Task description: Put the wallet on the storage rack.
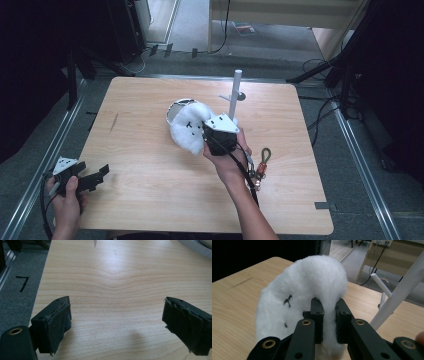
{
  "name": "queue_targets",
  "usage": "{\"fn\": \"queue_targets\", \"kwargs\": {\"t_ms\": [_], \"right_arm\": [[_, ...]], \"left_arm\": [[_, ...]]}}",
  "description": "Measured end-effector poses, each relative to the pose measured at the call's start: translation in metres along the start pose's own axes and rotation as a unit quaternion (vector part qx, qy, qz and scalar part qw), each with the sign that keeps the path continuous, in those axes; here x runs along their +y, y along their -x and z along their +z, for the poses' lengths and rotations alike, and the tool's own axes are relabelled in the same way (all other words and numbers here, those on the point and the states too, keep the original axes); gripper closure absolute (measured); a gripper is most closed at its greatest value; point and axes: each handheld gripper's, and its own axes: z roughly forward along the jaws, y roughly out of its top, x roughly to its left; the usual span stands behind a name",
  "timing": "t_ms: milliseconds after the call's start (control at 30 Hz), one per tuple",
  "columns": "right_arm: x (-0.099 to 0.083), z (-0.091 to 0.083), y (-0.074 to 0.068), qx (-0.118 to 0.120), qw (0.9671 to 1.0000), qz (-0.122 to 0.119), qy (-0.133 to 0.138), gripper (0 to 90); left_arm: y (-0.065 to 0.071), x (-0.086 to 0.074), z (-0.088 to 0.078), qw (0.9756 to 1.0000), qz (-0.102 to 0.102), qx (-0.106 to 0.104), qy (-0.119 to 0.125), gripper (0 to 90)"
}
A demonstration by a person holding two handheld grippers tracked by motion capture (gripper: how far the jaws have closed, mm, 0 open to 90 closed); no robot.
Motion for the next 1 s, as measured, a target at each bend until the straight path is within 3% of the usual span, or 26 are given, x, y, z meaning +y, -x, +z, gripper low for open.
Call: {"fn": "queue_targets", "kwargs": {"t_ms": [400,767,933,1000], "right_arm": [[0.016,0.020,0.000,-0.039,0.9986,-0.033,0.013,81.0],[0.021,0.040,-0.003,-0.057,0.9968,-0.056,0.010,80.3],[0.022,0.048,-0.010,-0.070,0.9951,-0.070,0.011,80.2],[0.022,0.051,-0.014,-0.082,0.9929,-0.085,0.013,80.2]], "left_arm": [[0.000,0.000,0.000,1.0000,-0.001,0.000,0.000,9.4],[-0.001,0.000,0.000,1.0000,-0.005,-0.002,0.000,9.4],[-0.001,0.000,0.000,1.0000,-0.006,-0.003,0.001,9.4],[-0.002,0.000,0.000,1.0000,-0.005,-0.003,-0.001,9.4]]}}
